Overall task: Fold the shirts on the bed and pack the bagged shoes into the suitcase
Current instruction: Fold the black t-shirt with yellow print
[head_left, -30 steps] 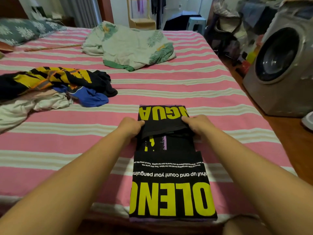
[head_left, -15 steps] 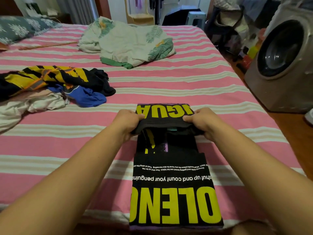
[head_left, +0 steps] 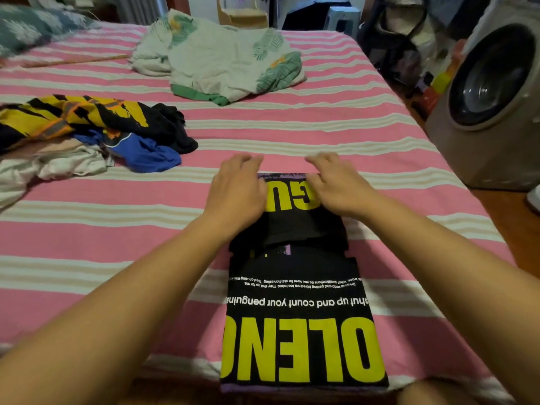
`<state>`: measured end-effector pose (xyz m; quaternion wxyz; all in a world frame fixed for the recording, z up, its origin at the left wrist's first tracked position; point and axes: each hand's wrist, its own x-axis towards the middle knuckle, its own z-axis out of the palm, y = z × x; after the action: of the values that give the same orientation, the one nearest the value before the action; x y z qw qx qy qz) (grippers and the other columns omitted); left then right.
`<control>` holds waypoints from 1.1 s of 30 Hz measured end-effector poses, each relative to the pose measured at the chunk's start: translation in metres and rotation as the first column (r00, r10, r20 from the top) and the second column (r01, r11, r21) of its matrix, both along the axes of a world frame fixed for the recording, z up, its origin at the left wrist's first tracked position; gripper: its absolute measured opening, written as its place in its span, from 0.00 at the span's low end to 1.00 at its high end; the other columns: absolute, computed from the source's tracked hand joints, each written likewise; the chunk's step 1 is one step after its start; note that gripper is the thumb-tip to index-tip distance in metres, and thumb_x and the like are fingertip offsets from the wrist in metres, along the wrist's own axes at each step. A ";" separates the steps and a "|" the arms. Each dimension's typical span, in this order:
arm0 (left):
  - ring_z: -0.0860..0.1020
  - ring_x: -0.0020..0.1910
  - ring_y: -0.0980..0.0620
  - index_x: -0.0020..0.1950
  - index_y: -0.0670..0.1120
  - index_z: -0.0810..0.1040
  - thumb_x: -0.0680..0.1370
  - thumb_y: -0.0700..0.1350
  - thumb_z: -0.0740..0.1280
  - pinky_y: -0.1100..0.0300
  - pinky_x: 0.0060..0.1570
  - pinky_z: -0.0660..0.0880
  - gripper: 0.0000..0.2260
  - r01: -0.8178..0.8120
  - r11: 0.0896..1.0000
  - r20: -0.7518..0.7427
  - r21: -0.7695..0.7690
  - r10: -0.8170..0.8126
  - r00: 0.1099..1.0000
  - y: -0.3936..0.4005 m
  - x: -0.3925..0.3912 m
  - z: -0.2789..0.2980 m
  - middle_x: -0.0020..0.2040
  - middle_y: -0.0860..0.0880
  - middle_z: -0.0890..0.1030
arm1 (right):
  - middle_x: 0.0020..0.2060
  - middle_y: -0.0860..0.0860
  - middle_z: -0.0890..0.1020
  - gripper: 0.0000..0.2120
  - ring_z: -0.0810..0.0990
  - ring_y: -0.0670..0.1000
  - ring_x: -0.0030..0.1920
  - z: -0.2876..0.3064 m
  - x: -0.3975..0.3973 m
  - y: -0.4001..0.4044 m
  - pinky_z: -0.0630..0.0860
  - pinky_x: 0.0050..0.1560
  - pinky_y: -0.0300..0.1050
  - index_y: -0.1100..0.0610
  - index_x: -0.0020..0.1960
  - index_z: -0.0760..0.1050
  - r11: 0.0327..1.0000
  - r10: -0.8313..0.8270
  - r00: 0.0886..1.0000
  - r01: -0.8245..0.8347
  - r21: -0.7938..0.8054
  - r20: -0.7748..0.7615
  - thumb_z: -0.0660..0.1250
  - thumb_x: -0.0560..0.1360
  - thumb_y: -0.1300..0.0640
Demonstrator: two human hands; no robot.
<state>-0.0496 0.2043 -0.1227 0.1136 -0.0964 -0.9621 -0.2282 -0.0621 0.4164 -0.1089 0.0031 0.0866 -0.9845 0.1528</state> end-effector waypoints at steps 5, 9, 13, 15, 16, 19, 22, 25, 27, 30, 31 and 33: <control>0.44 0.82 0.42 0.83 0.56 0.47 0.85 0.59 0.44 0.44 0.79 0.41 0.26 0.133 0.908 0.191 -0.397 -0.060 0.980 0.025 -0.002 -0.075 0.84 0.46 0.47 | 0.81 0.51 0.52 0.33 0.48 0.57 0.81 -0.080 0.003 -0.011 0.50 0.78 0.60 0.49 0.82 0.50 0.964 0.093 0.993 -0.110 0.243 0.078 0.41 0.80 0.38; 0.41 0.82 0.43 0.83 0.57 0.44 0.85 0.60 0.43 0.45 0.79 0.39 0.27 0.141 0.912 0.229 -0.384 -0.054 0.972 0.024 -0.005 -0.081 0.84 0.47 0.43 | 0.82 0.49 0.50 0.30 0.45 0.56 0.81 -0.086 0.005 -0.010 0.45 0.79 0.60 0.47 0.82 0.48 0.963 0.084 0.995 -0.094 0.253 0.050 0.45 0.83 0.39; 0.39 0.82 0.44 0.83 0.58 0.47 0.83 0.64 0.48 0.42 0.79 0.41 0.29 0.273 0.910 0.327 -0.311 -0.167 0.930 0.015 0.011 -0.039 0.84 0.47 0.41 | 0.82 0.51 0.46 0.33 0.41 0.57 0.81 -0.051 0.022 -0.016 0.39 0.78 0.62 0.49 0.82 0.47 0.940 0.118 0.992 -0.122 0.319 0.032 0.41 0.81 0.36; 0.46 0.82 0.45 0.83 0.55 0.57 0.82 0.65 0.51 0.42 0.79 0.49 0.30 0.419 0.882 0.116 -0.214 -0.403 0.908 -0.009 0.058 -0.019 0.84 0.46 0.50 | 0.82 0.52 0.52 0.37 0.45 0.55 0.81 -0.029 0.064 -0.008 0.45 0.79 0.60 0.52 0.81 0.54 0.948 0.294 0.953 -0.280 0.150 -0.075 0.43 0.78 0.33; 0.49 0.82 0.46 0.82 0.52 0.60 0.82 0.66 0.52 0.43 0.79 0.52 0.32 0.539 0.820 0.054 -0.194 -0.539 0.840 -0.025 0.086 -0.013 0.83 0.46 0.53 | 0.81 0.52 0.54 0.37 0.46 0.54 0.81 -0.023 0.093 0.001 0.47 0.80 0.58 0.53 0.81 0.56 0.914 0.405 0.909 -0.400 0.070 -0.093 0.46 0.79 0.33; 0.40 0.82 0.46 0.84 0.56 0.49 0.76 0.76 0.54 0.44 0.79 0.42 0.42 0.765 0.487 0.269 -0.423 -0.738 0.619 -0.071 0.146 -0.018 0.84 0.47 0.43 | 0.82 0.50 0.42 0.45 0.37 0.51 0.81 -0.020 0.173 0.040 0.40 0.80 0.54 0.48 0.83 0.45 0.726 0.651 0.748 -0.664 0.180 0.129 0.53 0.75 0.25; 0.32 0.80 0.40 0.82 0.60 0.37 0.75 0.69 0.66 0.40 0.78 0.40 0.47 0.748 0.295 0.392 -0.595 -0.706 0.590 -0.085 0.153 -0.042 0.82 0.44 0.35 | 0.80 0.52 0.33 0.54 0.29 0.54 0.78 -0.029 0.193 0.064 0.33 0.78 0.55 0.45 0.81 0.34 0.547 0.658 0.681 -0.726 0.416 0.323 0.58 0.69 0.21; 0.31 0.80 0.43 0.81 0.60 0.35 0.76 0.51 0.71 0.43 0.79 0.40 0.49 0.707 0.409 0.371 -0.577 -0.639 0.673 -0.076 0.156 -0.054 0.82 0.46 0.36 | 0.79 0.51 0.32 0.54 0.28 0.53 0.78 -0.035 0.183 0.063 0.34 0.78 0.55 0.43 0.80 0.30 0.578 0.627 0.719 -0.687 0.440 0.300 0.63 0.70 0.28; 0.30 0.79 0.49 0.81 0.60 0.35 0.76 0.47 0.65 0.46 0.80 0.39 0.46 0.703 0.501 0.401 -0.505 -0.585 0.705 -0.072 0.165 -0.055 0.82 0.51 0.36 | 0.80 0.48 0.36 0.50 0.30 0.51 0.79 -0.038 0.184 0.057 0.36 0.79 0.54 0.42 0.80 0.34 0.646 0.588 0.757 -0.651 0.399 0.284 0.64 0.72 0.38; 0.28 0.78 0.54 0.80 0.62 0.34 0.77 0.45 0.56 0.48 0.80 0.37 0.40 0.705 0.551 0.422 -0.446 -0.565 0.709 -0.070 0.175 -0.042 0.81 0.54 0.34 | 0.81 0.47 0.46 0.39 0.39 0.50 0.81 -0.038 0.190 0.053 0.39 0.78 0.53 0.41 0.81 0.44 0.725 0.554 0.801 -0.597 0.343 0.226 0.57 0.74 0.49; 0.28 0.78 0.55 0.80 0.63 0.34 0.78 0.45 0.55 0.49 0.80 0.36 0.39 0.714 0.547 0.431 -0.438 -0.569 0.700 -0.070 0.179 -0.034 0.81 0.55 0.33 | 0.81 0.47 0.50 0.38 0.43 0.50 0.81 -0.036 0.192 0.054 0.39 0.78 0.53 0.41 0.81 0.47 0.730 0.555 0.802 -0.596 0.333 0.220 0.55 0.73 0.52; 0.30 0.79 0.57 0.80 0.65 0.34 0.82 0.51 0.49 0.52 0.79 0.34 0.31 0.758 0.509 0.467 -0.408 -0.597 0.652 -0.072 0.193 -0.017 0.82 0.56 0.34 | 0.80 0.47 0.57 0.37 0.50 0.50 0.81 -0.031 0.202 0.058 0.42 0.79 0.51 0.43 0.81 0.54 0.708 0.607 0.767 -0.641 0.297 0.209 0.52 0.72 0.55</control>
<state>0.1433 0.1320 -0.1396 -0.1510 -0.4656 -0.8713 0.0344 0.1404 0.4746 -0.1400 -0.1114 0.4060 -0.9066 -0.0298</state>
